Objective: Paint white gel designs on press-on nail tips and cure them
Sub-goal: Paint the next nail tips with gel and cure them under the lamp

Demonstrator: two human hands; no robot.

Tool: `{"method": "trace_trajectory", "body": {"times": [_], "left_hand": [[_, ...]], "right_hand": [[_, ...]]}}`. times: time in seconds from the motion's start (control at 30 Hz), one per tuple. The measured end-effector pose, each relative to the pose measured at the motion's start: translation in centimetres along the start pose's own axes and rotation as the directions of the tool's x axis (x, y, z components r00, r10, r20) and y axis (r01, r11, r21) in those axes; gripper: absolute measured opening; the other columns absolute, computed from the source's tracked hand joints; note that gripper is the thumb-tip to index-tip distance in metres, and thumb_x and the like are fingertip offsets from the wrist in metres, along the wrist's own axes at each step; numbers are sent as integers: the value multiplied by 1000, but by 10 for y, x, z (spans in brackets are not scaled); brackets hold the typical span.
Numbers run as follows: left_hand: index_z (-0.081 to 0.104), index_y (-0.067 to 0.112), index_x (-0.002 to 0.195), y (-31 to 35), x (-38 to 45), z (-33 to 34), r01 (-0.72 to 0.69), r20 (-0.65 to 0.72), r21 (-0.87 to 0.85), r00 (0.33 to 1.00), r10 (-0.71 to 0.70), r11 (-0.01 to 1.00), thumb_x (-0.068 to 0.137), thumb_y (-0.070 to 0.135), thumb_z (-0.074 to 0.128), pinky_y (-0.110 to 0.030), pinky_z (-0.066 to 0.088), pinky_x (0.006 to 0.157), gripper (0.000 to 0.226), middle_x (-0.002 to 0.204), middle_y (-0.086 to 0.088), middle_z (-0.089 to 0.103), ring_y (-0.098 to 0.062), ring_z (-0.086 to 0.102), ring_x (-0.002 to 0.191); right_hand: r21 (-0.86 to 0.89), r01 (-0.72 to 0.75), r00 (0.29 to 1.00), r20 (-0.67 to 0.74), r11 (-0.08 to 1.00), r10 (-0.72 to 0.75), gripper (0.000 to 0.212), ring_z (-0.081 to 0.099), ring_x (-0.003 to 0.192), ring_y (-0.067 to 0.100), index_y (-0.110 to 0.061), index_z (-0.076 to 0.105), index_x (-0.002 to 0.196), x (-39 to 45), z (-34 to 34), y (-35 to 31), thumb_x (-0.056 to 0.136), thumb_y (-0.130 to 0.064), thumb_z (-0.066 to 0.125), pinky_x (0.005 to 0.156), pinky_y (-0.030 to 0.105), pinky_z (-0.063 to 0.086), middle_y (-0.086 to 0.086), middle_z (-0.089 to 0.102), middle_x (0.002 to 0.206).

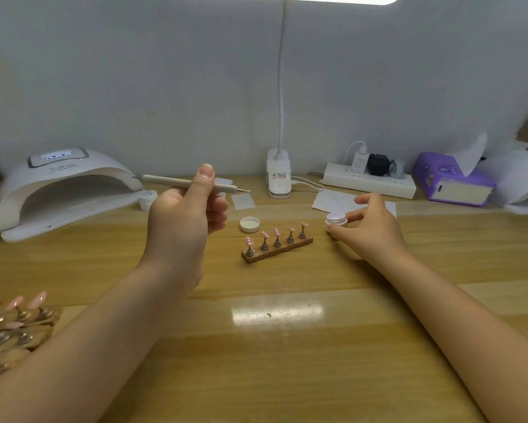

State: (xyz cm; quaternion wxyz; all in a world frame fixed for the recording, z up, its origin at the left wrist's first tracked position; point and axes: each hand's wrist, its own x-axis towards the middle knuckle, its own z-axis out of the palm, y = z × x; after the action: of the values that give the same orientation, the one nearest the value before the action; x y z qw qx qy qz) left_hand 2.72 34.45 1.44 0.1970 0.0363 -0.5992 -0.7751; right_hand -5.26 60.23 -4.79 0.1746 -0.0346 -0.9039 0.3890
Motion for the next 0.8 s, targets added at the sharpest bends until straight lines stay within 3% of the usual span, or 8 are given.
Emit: {"method": "trace_trajectory", "body": {"times": [0.2, 0.4, 0.53, 0.8], "left_hand": [[60, 18, 78, 1, 0, 2, 42, -13, -56, 999, -42, 998, 92, 41, 60, -25, 47, 56, 27, 54, 9, 58, -6, 55, 52], [60, 19, 78, 0, 1, 1, 48, -17, -68, 999, -49, 997, 93, 40, 60, -25, 47, 57, 26, 55, 9, 58, -5, 55, 52], [59, 18, 78, -2, 1, 0, 56, -18, -69, 998, -57, 996, 93, 40, 59, -24, 48, 55, 26, 54, 9, 58, -5, 55, 51], [59, 18, 77, -4, 3, 0, 74, -23, -76, 997, -75, 994, 93, 39, 59, -25, 47, 55, 26, 54, 9, 58, -5, 55, 51]], "right_hand": [[-20, -5, 1000, 27, 1000, 5, 65, 52, 82, 5, -23, 40, 127, -3, 0, -2, 76, -39, 77, 65, 24, 39, -13, 59, 93], [-82, 7, 996, 87, 997, 0, 72, 57, 105, 18, -21, 35, 137, -8, -1, -4, 78, -34, 74, 84, 32, 45, -2, 66, 113], [-166, 69, 995, 80, 984, -57, 78, 43, 125, 26, -21, 31, 143, -13, -2, -14, 77, -34, 70, 96, 39, 42, 4, 54, 134], [-345, 288, 943, -63, 893, -328, 57, 47, 108, 22, -15, 47, 129, -23, -1, -32, 78, -33, 66, 89, 34, 42, 2, 53, 118]]}}
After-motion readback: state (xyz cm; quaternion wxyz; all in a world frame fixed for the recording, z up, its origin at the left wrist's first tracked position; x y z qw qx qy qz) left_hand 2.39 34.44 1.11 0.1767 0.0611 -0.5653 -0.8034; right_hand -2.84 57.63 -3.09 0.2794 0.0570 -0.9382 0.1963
